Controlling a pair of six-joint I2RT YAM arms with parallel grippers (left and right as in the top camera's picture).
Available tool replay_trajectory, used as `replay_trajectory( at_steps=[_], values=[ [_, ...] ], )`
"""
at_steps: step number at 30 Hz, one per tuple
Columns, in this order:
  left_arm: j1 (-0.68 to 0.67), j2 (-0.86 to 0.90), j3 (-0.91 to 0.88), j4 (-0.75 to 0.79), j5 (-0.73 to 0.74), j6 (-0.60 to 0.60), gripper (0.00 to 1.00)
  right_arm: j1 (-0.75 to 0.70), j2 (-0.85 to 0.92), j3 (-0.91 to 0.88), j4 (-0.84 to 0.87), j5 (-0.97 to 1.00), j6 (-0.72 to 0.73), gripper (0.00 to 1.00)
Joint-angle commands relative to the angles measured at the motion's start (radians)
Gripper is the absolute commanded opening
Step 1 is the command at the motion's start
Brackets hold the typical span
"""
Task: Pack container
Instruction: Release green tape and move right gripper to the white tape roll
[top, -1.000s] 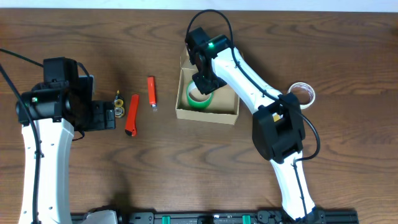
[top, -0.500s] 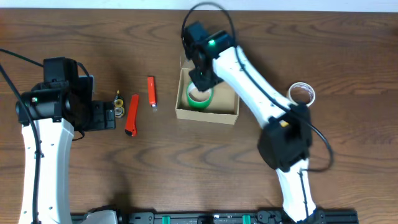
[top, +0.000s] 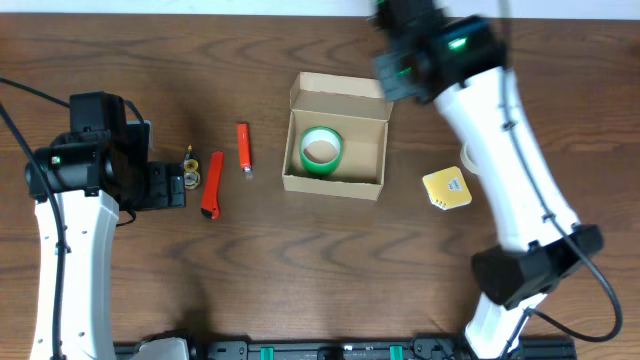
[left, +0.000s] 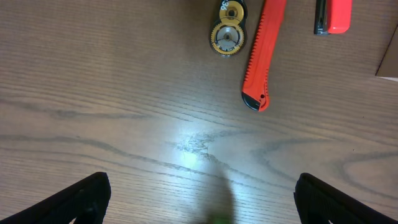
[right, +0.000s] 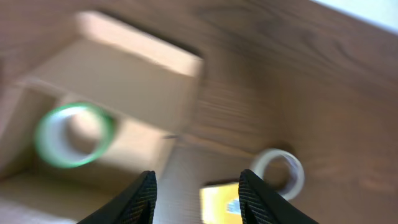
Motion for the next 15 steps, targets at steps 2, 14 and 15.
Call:
replay_trajectory(
  at_steps=[2, 14, 15],
  values=[
    [0.006, 0.007, 0.019, -0.003, 0.0, -0.012, 0.95, -0.232, 0.003, -0.035, 0.009, -0.082, 0.059, 0.43],
    [0.006, 0.007, 0.019, -0.003, 0.0, -0.012, 0.95, -0.504, 0.05, -0.384, 0.1, -0.155, 0.106, 0.43],
    [0.006, 0.007, 0.019, -0.003, 0.0, -0.012, 0.95, -0.504, 0.05, -0.426, 0.129, -0.155, 0.106, 0.43]
  ],
)
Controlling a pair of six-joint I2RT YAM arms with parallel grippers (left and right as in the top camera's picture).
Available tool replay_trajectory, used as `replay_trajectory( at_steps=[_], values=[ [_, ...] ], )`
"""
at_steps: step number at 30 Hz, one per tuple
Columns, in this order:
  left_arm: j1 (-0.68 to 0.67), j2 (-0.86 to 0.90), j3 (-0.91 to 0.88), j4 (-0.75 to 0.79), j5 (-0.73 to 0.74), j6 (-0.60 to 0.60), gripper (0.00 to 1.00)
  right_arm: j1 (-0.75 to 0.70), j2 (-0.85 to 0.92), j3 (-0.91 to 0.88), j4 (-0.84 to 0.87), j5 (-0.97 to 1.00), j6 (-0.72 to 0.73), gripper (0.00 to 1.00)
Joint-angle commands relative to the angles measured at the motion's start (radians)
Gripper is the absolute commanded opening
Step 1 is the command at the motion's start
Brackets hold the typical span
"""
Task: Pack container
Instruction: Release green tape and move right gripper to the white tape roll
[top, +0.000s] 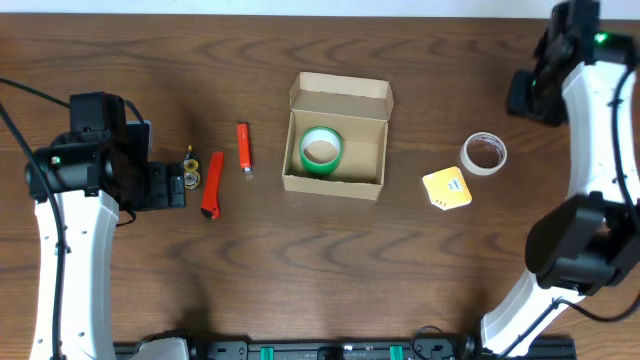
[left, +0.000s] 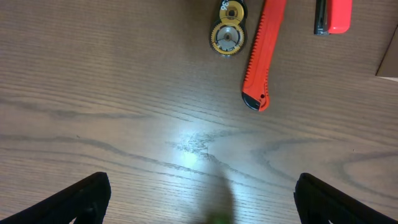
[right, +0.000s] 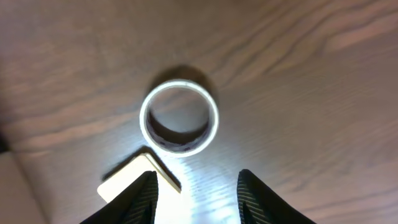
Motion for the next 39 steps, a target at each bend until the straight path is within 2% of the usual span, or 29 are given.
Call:
replay_trajectory(
  at_steps=[1, 7, 12, 27, 29, 32, 34, 39],
  values=[
    [0.006, 0.007, 0.019, -0.004, 0.0, -0.012, 0.95, 0.0, 0.013, -0.111, 0.051, -0.025, 0.014, 0.43],
    [0.006, 0.007, 0.019, -0.004, 0.0, -0.012, 0.95, -0.024, 0.021, -0.29, 0.2, -0.021, 0.016, 0.44],
    [0.006, 0.007, 0.019, -0.004, 0.0, -0.012, 0.95, -0.025, 0.035, -0.361, 0.262, -0.003, 0.019, 0.46],
    [0.006, 0.007, 0.019, -0.004, 0.0, -0.012, 0.95, -0.061, 0.163, -0.377, 0.321, 0.042, 0.053, 0.45],
    [0.006, 0.007, 0.019, -0.004, 0.0, -0.012, 0.95, -0.061, 0.177, -0.377, 0.32, 0.035, 0.053, 0.38],
    [0.006, 0.007, 0.019, -0.004, 0.0, -0.012, 0.95, -0.061, 0.183, -0.377, 0.32, 0.024, 0.053, 0.12],
    [0.006, 0.007, 0.019, -0.004, 0.0, -0.012, 0.95, -0.061, 0.183, -0.377, 0.322, 0.015, 0.053, 0.02],
    [0.006, 0.007, 0.019, -0.003, 0.0, -0.012, 0.95, -0.06, 0.175, -0.367, 0.31, -0.045, 0.052, 0.01]
  ],
)
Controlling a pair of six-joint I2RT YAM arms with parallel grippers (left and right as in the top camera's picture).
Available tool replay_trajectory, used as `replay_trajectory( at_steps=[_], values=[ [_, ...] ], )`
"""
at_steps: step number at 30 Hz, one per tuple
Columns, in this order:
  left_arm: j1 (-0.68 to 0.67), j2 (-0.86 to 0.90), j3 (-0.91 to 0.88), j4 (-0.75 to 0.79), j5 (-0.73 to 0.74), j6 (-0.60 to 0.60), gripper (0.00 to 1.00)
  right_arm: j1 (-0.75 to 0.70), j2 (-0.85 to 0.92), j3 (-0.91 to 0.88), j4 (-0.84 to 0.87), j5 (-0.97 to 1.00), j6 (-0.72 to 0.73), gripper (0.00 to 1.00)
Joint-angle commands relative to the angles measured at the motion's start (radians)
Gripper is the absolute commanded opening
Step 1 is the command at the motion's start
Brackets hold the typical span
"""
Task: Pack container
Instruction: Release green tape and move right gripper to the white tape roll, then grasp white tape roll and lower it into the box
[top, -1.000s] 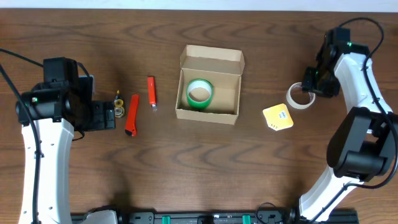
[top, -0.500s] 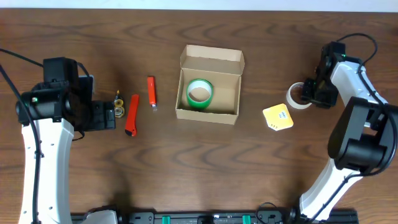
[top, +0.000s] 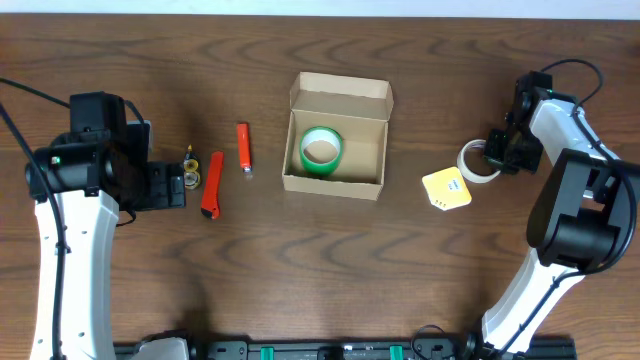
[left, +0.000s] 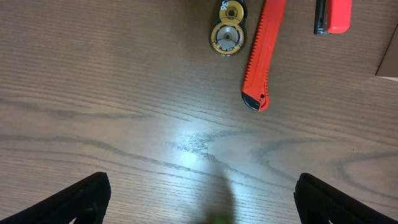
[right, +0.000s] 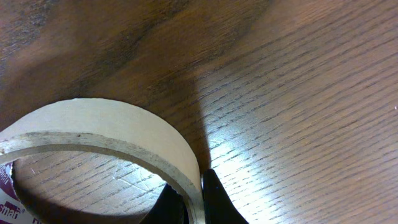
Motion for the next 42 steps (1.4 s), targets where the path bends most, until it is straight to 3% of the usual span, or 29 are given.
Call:
replay_trajectory(
  at_steps=[1, 11, 21, 30, 42],
  values=[
    [0.006, 0.007, 0.019, -0.003, 0.0, -0.012, 0.95, -0.006, 0.031, 0.005, -0.019, -0.073, 0.004, 0.01],
    [0.006, 0.007, 0.019, -0.003, 0.0, -0.012, 0.95, 0.091, -0.192, 0.227, -0.188, -0.139, -0.06, 0.01],
    [0.006, 0.007, 0.019, -0.003, 0.0, -0.012, 0.95, 0.465, -0.423, 0.371, -0.2, -0.135, -0.188, 0.01],
    [0.006, 0.007, 0.019, -0.003, 0.0, -0.012, 0.95, 0.766, -0.307, 0.37, -0.125, 0.031, -0.296, 0.01],
    [0.006, 0.007, 0.019, -0.003, 0.0, -0.012, 0.95, 0.785, -0.029, 0.37, -0.074, 0.019, -0.303, 0.01]
  ],
)
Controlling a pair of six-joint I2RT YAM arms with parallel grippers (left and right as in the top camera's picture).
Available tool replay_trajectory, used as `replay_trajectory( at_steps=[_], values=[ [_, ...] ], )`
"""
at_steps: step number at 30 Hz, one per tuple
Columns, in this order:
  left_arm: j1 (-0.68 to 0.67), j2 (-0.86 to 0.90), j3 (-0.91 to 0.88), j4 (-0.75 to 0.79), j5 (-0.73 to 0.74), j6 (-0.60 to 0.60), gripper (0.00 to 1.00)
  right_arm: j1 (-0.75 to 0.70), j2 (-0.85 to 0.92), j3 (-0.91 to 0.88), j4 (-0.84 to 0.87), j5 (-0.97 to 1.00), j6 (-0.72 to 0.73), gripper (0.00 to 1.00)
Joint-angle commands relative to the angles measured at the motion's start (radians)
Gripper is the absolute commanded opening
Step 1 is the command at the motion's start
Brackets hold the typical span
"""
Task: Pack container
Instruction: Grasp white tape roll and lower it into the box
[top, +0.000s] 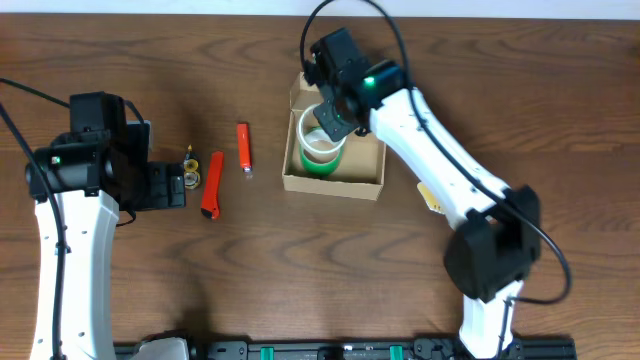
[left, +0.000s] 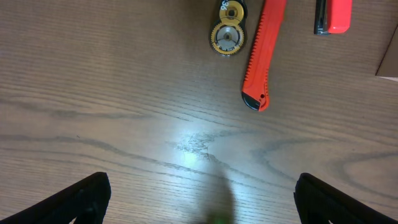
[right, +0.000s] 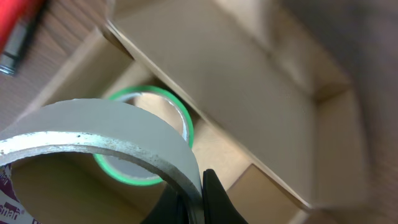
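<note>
My right gripper (right: 194, 196) is shut on the wall of a white tape roll (right: 99, 134), held over the open cardboard box (top: 336, 140). A green tape roll (right: 158, 134) lies inside the box, under the white one (top: 325, 132). My left gripper (left: 202, 196) is open above bare table at the left. Ahead of it lie a red box cutter (left: 264, 53), a small yellow-and-black tape measure (left: 227, 36) and a red lighter-like item (left: 333, 15). A yellow pad (top: 430, 200) lies right of the box, mostly hidden by my right arm.
The box's flap (top: 340, 95) stands open at the far side. The red cutter (top: 212, 185), the tape measure (top: 192, 172) and the red item (top: 242, 147) lie in a row left of the box.
My right gripper, then shut on the white tape roll on the table at the right, now holds it above the box, over the green roll. The left arm has not moved.
My right gripper was open and blurred over the box with the green roll inside. Then it was open high above the white roll at the right. Then it was shut on that roll's wall on the table. Now the roll hangs over the box.
</note>
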Motion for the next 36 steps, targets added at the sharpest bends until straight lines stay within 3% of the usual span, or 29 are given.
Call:
replay_trajectory(
  at_steps=[1, 20, 23, 27, 36],
  values=[
    [0.006, 0.007, 0.019, -0.003, 0.0, -0.012, 0.95, 0.0, 0.052, -0.004, 0.003, 0.013, -0.016, 0.01],
    [0.006, 0.007, 0.019, -0.003, 0.0, -0.012, 0.95, 0.0, 0.167, -0.004, 0.057, 0.007, -0.011, 0.02],
    [0.006, 0.007, 0.019, -0.003, 0.0, -0.012, 0.95, 0.0, 0.167, -0.004, 0.062, 0.007, -0.011, 0.11],
    [0.006, 0.007, 0.019, -0.003, 0.0, -0.012, 0.95, 0.001, 0.167, -0.004, 0.062, -0.008, -0.012, 0.36],
    [0.006, 0.007, 0.019, -0.003, 0.0, -0.012, 0.95, 0.018, 0.166, 0.141, -0.057, -0.022, -0.011, 0.42]
  ],
)
